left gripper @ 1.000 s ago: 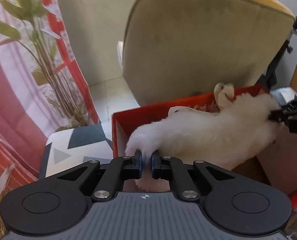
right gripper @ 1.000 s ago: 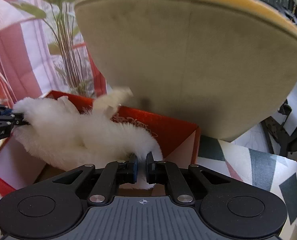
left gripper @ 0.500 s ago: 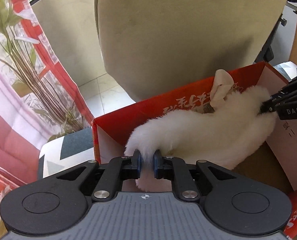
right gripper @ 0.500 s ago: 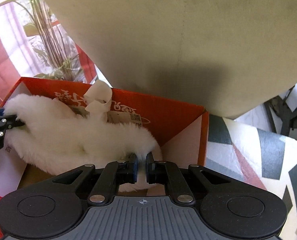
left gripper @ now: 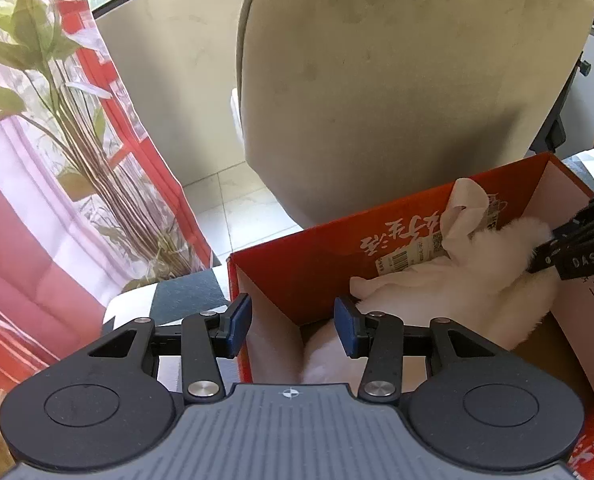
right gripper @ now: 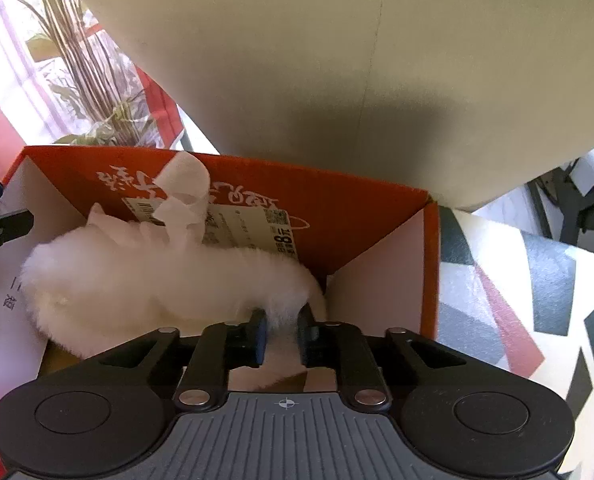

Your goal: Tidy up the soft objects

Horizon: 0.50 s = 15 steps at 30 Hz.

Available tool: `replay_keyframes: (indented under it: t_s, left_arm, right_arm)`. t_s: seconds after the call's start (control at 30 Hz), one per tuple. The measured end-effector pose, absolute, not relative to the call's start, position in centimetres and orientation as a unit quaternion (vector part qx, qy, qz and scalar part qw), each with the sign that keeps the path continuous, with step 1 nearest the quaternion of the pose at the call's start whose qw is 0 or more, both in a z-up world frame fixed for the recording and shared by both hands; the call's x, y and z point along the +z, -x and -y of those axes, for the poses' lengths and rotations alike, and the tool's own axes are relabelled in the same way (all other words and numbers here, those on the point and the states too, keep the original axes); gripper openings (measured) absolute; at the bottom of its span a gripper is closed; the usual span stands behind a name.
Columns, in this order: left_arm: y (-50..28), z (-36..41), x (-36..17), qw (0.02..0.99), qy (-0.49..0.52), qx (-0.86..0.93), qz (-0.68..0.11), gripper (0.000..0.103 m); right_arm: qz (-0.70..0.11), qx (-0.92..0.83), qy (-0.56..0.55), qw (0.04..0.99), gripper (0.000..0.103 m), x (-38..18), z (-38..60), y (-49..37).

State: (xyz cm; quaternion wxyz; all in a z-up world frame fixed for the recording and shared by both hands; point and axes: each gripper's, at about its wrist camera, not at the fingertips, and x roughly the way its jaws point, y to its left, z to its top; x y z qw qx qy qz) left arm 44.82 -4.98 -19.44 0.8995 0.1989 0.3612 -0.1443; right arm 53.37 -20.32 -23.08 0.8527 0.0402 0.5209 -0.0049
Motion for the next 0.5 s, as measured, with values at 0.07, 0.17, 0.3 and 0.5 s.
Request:
replay_keyframes:
  t_s: [0.07,0.17,0.3,0.5]
  left_arm:
    - [-44.3,4.8,-18.9,0.903,-0.191,-0.145,-0.356,0.048]
    - [-43.5,4.8,-18.0,0.909,-0.179,-0.143,-0.350,0.051]
    - [-41.9,4.1,-16.8,0.915,-0.152,-0.145,-0.343,0.068]
    - [-37.9,2.5,-14.2,0.928,-0.111,-0.154,-0.320,0.103]
  right_arm:
    - [-0.514,-0.007,-0.037,0.857,0.025,-22.3,20.4,-52.7]
    - [-0.500,-0.013,-0.039,0.865,0.045,-20.8,20.5,-51.6]
    - [-0.486,-0.023,-0.037,0.873,0.061,-19.0,20.5,-49.9]
    - [-0.454,-0.035,-0.046,0.889,0.095,-16.1,19.9,-46.4]
